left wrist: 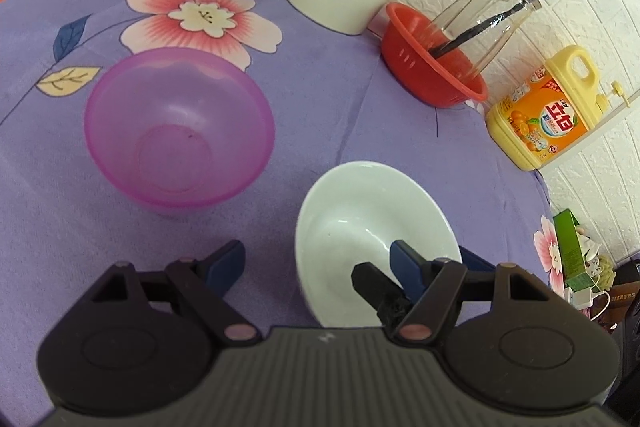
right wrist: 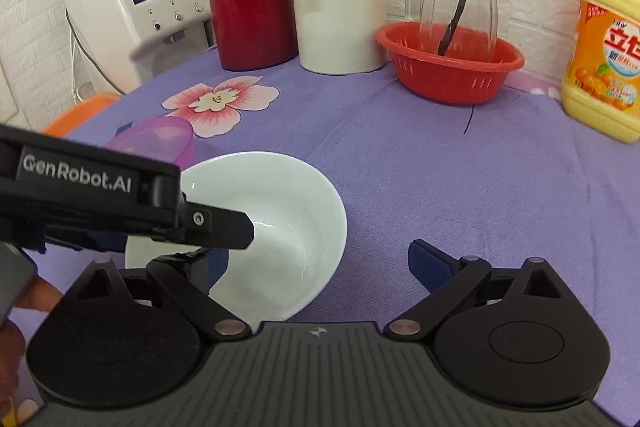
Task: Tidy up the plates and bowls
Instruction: 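Lift the white bowl and lower it into the steel bowl held by the left gripper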
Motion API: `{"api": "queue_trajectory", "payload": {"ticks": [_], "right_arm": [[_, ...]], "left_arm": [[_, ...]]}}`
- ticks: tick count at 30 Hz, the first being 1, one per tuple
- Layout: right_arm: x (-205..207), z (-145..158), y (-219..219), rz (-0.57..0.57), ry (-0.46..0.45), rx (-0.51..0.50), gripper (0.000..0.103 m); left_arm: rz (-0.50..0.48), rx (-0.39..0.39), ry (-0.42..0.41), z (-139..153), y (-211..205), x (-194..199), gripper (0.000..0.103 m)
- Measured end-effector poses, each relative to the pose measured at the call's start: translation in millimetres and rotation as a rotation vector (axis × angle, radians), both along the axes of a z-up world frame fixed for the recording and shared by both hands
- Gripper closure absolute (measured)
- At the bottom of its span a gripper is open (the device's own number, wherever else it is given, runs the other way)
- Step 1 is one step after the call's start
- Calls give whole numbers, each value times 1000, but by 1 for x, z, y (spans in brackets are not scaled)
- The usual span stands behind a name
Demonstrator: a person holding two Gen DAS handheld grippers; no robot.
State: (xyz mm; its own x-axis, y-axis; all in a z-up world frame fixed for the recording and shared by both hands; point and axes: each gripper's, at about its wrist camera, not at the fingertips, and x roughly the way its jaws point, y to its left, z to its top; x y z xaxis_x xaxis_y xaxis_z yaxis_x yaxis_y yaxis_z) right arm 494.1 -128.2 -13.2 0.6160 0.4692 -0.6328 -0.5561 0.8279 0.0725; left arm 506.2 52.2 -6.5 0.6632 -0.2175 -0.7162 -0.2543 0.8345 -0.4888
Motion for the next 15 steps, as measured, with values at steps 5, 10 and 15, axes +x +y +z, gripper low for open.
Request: {"api": "queue_trajectory", "payload": {"ticks": [5,10,15], "right_arm": [[-3,-5,10,77,43,4,5],[-14,4,18,91,19,-35,6],[-36,17,16,83,0,-32,0]], "left_arm": [[-94,-15,-27,-2,-11,1,60],[-106,-27,-6,2,-14,-3,60],[-140,-33,-25,17,-17,-24,60]]}}
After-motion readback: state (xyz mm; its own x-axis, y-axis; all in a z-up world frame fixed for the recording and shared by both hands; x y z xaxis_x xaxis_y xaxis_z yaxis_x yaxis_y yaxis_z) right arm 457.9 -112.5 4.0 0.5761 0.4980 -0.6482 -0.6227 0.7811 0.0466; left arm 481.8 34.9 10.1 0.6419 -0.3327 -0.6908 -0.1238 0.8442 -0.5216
